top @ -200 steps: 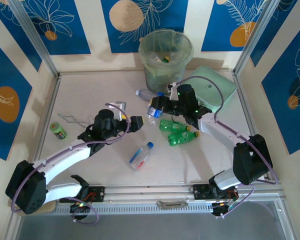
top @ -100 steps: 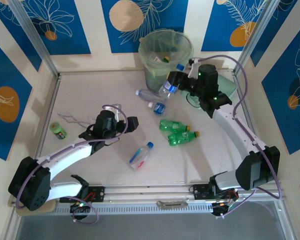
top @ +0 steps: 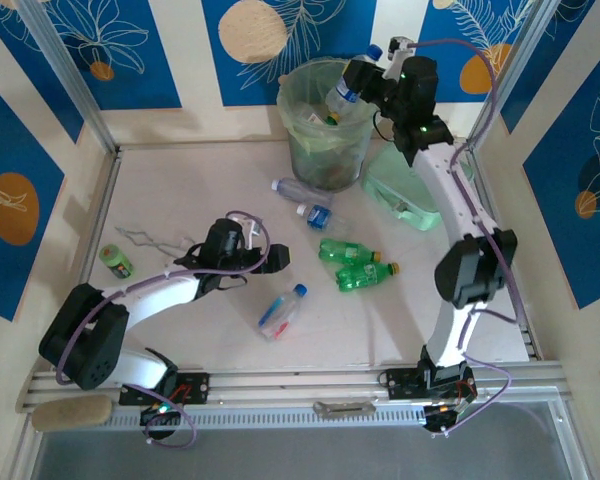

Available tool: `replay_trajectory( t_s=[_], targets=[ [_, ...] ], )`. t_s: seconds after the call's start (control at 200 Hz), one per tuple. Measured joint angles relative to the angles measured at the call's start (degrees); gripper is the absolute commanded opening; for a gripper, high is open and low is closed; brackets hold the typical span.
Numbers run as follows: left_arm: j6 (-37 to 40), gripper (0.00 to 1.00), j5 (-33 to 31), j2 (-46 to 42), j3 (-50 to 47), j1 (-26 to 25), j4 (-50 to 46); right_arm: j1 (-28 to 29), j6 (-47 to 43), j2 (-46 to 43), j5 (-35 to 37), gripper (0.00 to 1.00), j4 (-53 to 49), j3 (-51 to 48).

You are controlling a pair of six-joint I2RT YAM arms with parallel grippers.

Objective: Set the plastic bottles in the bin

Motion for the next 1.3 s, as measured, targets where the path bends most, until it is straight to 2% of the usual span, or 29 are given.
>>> replay_trajectory(
  t_s=[0.285,0.525,0.59,0.71,0.79,0.945,1.11,1.301],
  targets=[
    [1.73,1.0,0.35,0.0,0.0,0.0,-2.58,-0.42,0.39,16.72,-0.68,0.56,-11.08,21.88],
    [2.45,1.0,0.35,-0.24,0.0,0.0,-3.48,-0.39,1.44,23.26,-3.08,0.6,-18.49,30.6],
    [2.47,1.0,0.35,-0.42,0.0,0.0,-3.48,-0.39,1.66,23.52,-3.37,0.63,-19.69,30.8],
    [2.45,1.0,0.35,-0.76,0.0,0.0,-3.65,-0.39,2.19,23.54,-3.56,0.8,-21.11,31.71],
    [2.47,1.0,0.35,-1.14,0.0,0.0,-3.72,-0.39,1.42,23.54,-3.69,0.87,-22.14,33.57],
    [2.45,1.0,0.33,-1.84,0.0,0.0,-3.93,-0.39,0.15,23.45,-3.65,0.89,-23.19,37.35],
    [2.45,1.0,0.33,-2.27,0.0,0.0,-4.11,-0.22,-2.19,21.59,-3.37,0.91,-25.44,37.07],
    [2.45,1.0,0.33,-2.27,0.0,0.0,-4.76,1.25,-5.7,12.52,-3.26,0.93,-26.27,26.73]
  ],
)
